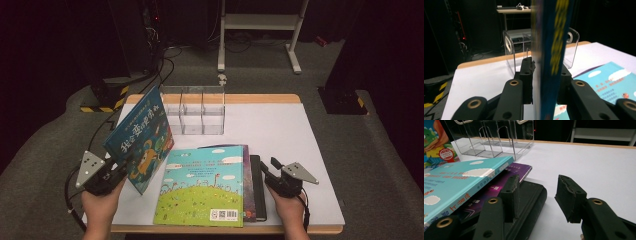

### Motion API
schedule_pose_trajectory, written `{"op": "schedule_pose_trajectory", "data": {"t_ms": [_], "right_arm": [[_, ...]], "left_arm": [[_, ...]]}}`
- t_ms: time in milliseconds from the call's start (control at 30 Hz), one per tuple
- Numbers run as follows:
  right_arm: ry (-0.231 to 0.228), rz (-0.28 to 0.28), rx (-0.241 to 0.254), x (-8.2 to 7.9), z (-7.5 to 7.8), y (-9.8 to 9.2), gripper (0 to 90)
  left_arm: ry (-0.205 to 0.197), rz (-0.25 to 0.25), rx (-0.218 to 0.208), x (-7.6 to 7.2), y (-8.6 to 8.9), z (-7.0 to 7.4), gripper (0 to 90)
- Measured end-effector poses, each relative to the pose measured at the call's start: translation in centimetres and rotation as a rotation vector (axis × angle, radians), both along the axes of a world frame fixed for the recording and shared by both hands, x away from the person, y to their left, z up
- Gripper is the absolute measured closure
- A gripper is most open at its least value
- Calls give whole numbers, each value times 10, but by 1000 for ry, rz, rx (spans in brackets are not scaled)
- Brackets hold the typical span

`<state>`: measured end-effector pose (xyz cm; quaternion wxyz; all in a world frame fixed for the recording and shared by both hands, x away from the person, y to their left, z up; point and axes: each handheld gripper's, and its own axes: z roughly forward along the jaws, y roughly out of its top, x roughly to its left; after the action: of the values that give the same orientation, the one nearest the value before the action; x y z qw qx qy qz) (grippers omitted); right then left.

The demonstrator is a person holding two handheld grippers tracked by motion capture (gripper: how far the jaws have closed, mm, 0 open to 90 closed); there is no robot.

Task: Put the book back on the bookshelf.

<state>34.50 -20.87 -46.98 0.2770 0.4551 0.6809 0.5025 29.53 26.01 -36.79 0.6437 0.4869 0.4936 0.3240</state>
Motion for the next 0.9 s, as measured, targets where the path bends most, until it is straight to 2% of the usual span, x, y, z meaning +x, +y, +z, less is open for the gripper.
{"op": "schedule_pose_trajectory", "data": {"t_ms": [267,367,467,533,600,800,833,867,900], "right_arm": [[-1,-1,-1,0,0,0,528],[-2,3,-6,0,0,0,527],[0,2,-6,0,-1,0,526],[0,0,-15,0,-1,0,524],[2,2,-40,0,-2,1,520],[37,19,-68,5,-2,-2,509],[46,28,-87,6,-3,-3,507],[57,37,-129,8,-2,-5,507],[61,39,-133,8,-2,-8,506]], "left_arm": [[-28,-1,13,12,-1,11,731],[-39,-4,-11,15,-3,13,732],[-51,5,-11,17,-5,12,736],[-50,12,-14,19,-6,12,772],[-46,4,-31,19,-6,13,780],[-35,-8,-32,20,-5,13,797],[-31,-10,-37,20,-4,14,798],[-23,-13,-33,20,-4,14,799],[-12,-9,-25,21,-4,16,799]]}}
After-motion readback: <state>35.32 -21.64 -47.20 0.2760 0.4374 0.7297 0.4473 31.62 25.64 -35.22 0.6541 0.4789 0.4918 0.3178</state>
